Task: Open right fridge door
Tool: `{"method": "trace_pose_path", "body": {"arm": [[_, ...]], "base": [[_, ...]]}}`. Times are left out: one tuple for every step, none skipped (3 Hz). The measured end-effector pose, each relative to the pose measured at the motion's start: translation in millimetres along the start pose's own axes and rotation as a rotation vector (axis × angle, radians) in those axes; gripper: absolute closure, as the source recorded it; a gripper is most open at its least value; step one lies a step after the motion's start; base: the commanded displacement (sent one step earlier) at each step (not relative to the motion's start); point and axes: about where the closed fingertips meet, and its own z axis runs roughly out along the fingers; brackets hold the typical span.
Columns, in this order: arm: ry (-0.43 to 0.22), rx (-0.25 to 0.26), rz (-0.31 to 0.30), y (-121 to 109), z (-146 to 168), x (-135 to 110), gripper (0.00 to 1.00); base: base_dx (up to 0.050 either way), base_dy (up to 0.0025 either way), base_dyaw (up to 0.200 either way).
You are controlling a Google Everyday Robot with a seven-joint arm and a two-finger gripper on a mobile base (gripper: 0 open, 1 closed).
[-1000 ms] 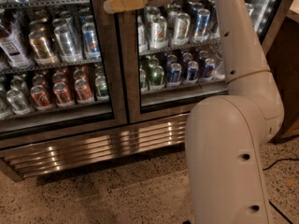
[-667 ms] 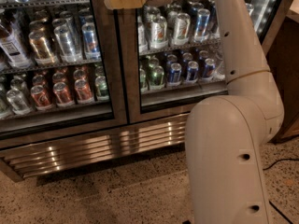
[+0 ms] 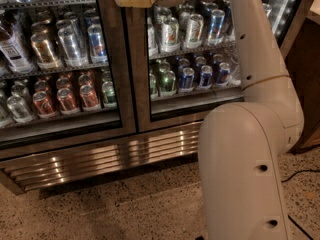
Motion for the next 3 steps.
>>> {"method": "trace_pose_path", "body": {"arm": [[0.000, 0.000, 0.000, 0.0, 0.0, 0.0, 0.81], [0.000, 0.000, 0.000, 0.0, 0.0, 0.0, 0.58], [0.000, 0.000, 0.000, 0.0, 0.0, 0.0, 0.34]], "base": [[0.000, 0.00000, 0.000], [0.000, 0.00000, 0.000], [0.000, 0.00000, 0.000]]}}
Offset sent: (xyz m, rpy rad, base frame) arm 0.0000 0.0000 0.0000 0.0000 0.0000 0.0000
